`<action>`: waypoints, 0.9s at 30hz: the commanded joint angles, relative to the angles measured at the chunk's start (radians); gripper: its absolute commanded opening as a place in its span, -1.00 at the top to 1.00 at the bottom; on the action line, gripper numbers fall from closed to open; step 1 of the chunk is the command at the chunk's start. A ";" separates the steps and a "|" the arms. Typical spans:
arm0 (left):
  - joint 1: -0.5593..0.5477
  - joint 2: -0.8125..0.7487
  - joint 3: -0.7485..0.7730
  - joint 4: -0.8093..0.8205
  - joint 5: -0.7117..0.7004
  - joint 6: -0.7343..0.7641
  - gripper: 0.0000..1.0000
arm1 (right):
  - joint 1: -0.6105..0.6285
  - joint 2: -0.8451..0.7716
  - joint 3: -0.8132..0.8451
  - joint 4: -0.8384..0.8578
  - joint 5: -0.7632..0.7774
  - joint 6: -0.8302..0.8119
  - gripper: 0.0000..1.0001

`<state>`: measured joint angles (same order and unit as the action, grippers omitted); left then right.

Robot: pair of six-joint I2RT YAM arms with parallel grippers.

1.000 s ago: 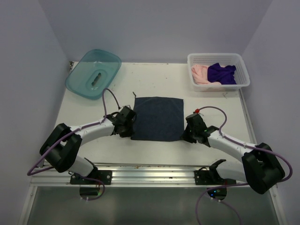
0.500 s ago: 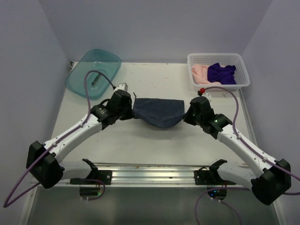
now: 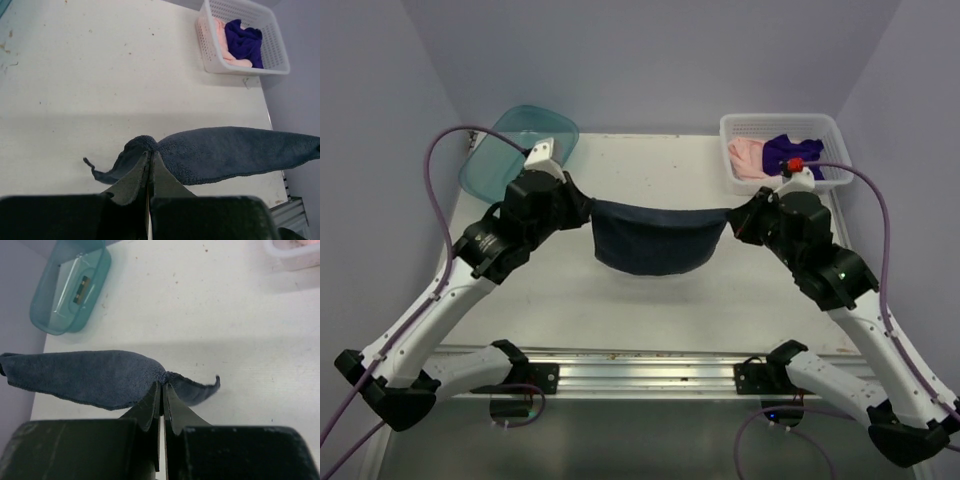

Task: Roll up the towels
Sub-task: Fold the towel

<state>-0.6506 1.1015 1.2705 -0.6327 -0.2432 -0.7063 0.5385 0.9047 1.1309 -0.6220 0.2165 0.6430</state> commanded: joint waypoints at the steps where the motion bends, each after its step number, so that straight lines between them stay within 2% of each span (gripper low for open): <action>1: -0.004 -0.087 0.067 -0.024 -0.016 0.054 1.00 | 0.005 -0.065 0.078 -0.064 -0.023 -0.058 1.00; 8: -0.003 -0.209 0.066 -0.007 0.077 0.065 1.00 | 0.003 -0.147 0.170 -0.126 -0.138 -0.092 1.00; 19: -0.003 -0.353 0.038 -0.013 0.166 0.002 1.00 | 0.003 -0.254 0.175 -0.209 -0.206 -0.054 1.00; 23: -0.003 -0.356 0.017 -0.024 0.173 -0.022 1.00 | 0.005 -0.270 0.139 -0.235 -0.183 -0.036 1.00; 27: -0.003 -0.281 -0.011 -0.058 0.134 -0.051 1.00 | 0.003 -0.193 0.090 -0.226 -0.137 -0.011 1.00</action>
<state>-0.6514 0.7586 1.2900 -0.6533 -0.0708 -0.7261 0.5430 0.6514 1.2568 -0.8158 0.0360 0.6136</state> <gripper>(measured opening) 0.005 0.015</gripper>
